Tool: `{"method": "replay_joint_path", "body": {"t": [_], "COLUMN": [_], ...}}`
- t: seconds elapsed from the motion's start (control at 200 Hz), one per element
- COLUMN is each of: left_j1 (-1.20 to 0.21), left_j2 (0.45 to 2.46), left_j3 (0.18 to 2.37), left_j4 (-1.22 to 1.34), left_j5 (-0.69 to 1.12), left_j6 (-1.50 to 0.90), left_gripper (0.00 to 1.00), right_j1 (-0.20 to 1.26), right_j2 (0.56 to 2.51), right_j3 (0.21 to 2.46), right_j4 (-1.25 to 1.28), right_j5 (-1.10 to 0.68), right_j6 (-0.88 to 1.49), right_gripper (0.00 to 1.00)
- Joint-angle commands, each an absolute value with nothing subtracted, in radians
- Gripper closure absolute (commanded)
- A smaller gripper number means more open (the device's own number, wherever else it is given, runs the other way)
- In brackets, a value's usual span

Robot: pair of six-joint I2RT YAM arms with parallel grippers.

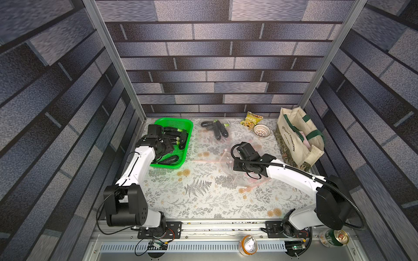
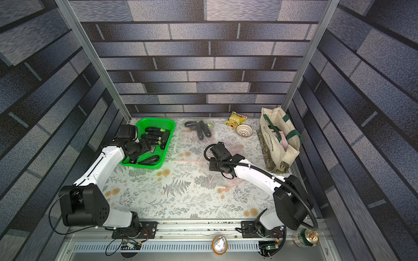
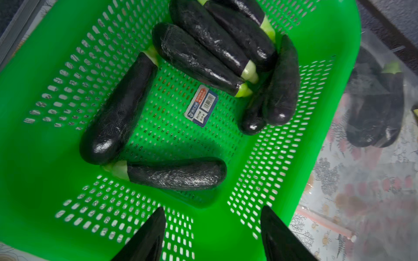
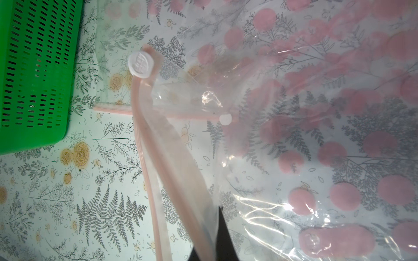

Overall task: Place the eggplant in a zip-top bag and seal the zipper
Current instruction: Pick up the eggplant from the basket.

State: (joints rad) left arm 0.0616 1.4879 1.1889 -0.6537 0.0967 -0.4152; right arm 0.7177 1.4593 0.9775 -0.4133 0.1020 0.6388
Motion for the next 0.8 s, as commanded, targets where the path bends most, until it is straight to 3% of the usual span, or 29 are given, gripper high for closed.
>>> {"method": "replay_joint_path", "body": {"t": [0.0, 0.15, 0.431, 0.571, 0.797], "left_j1": [0.107, 0.133, 0.146, 0.103, 0.019], "left_j2": [1.565, 1.697, 1.898, 1.939, 2.041], "left_j3": [1.272, 1.370, 1.483, 1.485, 1.657], "left_j4": [-0.687, -0.651, -0.556, -0.526, -0.718], "left_j5": [0.170, 0.136, 0.176, 0.000, -0.229], "left_j6": [-0.333, -0.367, -0.796, -1.079, -1.257], "left_gripper": [0.31, 0.30, 0.28, 0.28, 0.29], "right_j1": [0.717, 0.717, 0.717, 0.715, 0.717], "right_j2": [1.452, 1.465, 1.475, 1.486, 1.489], "right_j3": [0.957, 0.964, 0.974, 0.976, 0.972], "right_j4": [-0.414, -0.423, -0.428, -0.425, -0.432], "right_j5": [0.092, 0.091, 0.103, 0.100, 0.107], "right_j6": [0.631, 0.620, 0.620, 0.624, 0.620], "right_gripper": [1.00, 1.00, 1.00, 1.00, 1.00]}}
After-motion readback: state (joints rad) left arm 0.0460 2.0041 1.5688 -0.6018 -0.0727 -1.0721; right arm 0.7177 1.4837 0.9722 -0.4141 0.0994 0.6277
